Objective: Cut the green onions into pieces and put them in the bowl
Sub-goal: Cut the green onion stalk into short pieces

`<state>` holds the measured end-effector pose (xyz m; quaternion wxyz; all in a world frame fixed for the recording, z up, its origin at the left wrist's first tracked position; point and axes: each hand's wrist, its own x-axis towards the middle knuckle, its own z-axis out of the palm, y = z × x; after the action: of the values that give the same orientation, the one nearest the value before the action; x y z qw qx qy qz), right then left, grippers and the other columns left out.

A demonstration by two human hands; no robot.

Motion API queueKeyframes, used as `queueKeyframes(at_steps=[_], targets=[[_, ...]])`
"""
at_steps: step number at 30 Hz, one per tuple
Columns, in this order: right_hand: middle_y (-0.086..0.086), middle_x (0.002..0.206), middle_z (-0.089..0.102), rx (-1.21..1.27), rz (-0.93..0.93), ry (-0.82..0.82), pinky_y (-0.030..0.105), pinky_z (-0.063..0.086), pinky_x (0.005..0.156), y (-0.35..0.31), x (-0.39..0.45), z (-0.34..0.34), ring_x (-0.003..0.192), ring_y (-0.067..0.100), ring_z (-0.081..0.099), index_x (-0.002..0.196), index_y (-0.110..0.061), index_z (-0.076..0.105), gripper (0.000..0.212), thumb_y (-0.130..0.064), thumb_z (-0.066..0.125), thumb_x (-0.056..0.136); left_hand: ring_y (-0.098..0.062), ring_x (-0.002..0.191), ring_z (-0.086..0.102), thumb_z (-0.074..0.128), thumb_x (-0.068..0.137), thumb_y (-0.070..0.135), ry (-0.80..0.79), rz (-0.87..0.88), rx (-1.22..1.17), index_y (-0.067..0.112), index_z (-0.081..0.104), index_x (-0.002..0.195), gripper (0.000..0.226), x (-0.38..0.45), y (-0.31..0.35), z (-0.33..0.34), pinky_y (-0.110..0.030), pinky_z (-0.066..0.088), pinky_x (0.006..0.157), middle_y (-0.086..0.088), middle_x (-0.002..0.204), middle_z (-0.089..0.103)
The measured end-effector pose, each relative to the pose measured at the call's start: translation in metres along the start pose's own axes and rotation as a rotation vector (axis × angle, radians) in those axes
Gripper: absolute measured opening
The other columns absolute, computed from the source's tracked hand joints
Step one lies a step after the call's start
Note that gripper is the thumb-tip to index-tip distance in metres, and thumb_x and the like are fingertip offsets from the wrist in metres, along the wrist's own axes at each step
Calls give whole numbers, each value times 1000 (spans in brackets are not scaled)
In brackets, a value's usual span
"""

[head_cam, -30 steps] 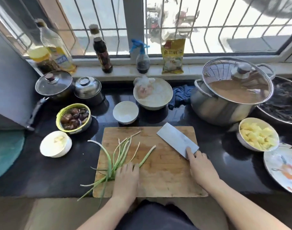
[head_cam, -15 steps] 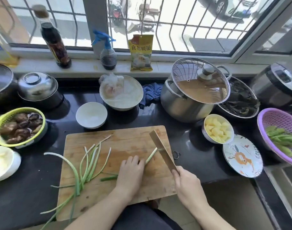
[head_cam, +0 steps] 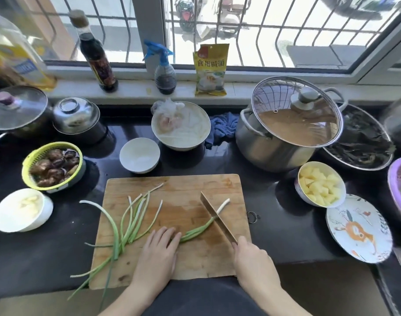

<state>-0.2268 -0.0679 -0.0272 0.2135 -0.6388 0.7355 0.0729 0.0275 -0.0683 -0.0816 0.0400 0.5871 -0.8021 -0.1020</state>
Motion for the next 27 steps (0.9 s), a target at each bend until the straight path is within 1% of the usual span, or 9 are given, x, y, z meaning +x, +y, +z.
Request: queueKeyframes(at_steps=[2,8,10,12,14,17,20,23,27], targets=[[1,86,67,-34,1,-32,41,40,60,-5,6,3,82,33,66,85,-26,31,20,-19,43,99,-32,119,57,73,77,14,29,34,35,14,66,124,48,1,-3,4,-49,46,103,-9,126,64],[1,81,67,-32,-3,11,38,36,56,-25,20,3,78,30,68,85,-24,34,18,-23,41,102,-36,117,57,58,77,7,38,85,85,12,65,125,49,-1,-7,4,-50,48,99,-13,125,63],[2,81,67,-31,-11,14,38,35,56,-25,20,3,77,31,68,86,-23,34,18,-22,41,102,-35,116,58,63,79,9,18,63,68,12,66,124,45,0,-5,2,-49,49,97,-12,124,64],[1,83,67,-38,-8,12,37,36,57,-25,18,2,78,30,69,86,-24,34,18,-21,41,102,-33,113,58,73,81,20,7,25,23,13,67,120,40,0,-2,-2,-47,50,94,-9,120,65],[2,84,68,-38,-5,12,37,36,57,-24,16,2,80,30,69,87,-24,34,18,-25,40,103,-29,107,58,74,81,27,1,2,-23,14,67,118,40,0,-1,-5,-42,52,89,-5,115,65],[4,86,69,6,-22,11,39,39,58,-27,17,2,83,33,69,88,-22,35,22,-36,34,106,-26,91,56,74,81,22,-3,-23,-56,15,68,115,35,-1,-3,-9,-37,51,72,-1,103,63],[6,88,71,17,-58,41,41,43,61,-39,30,-2,85,35,70,91,-20,39,24,-37,34,107,-25,81,56,75,80,16,-27,-49,-54,16,70,112,33,0,-2,-16,-36,48,63,0,91,62],[6,90,71,-3,-81,45,40,42,61,-48,38,-5,85,34,71,93,-20,41,21,-33,34,107,-23,75,58,75,80,17,-69,-87,-61,17,72,108,28,2,1,-23,-34,46,60,3,83,62],[6,88,70,47,-58,44,43,49,62,-40,36,-2,84,35,69,89,-21,38,24,-38,35,106,-20,80,60,69,87,23,-100,-164,-130,20,71,114,28,2,1,-28,-33,47,63,6,86,64]])
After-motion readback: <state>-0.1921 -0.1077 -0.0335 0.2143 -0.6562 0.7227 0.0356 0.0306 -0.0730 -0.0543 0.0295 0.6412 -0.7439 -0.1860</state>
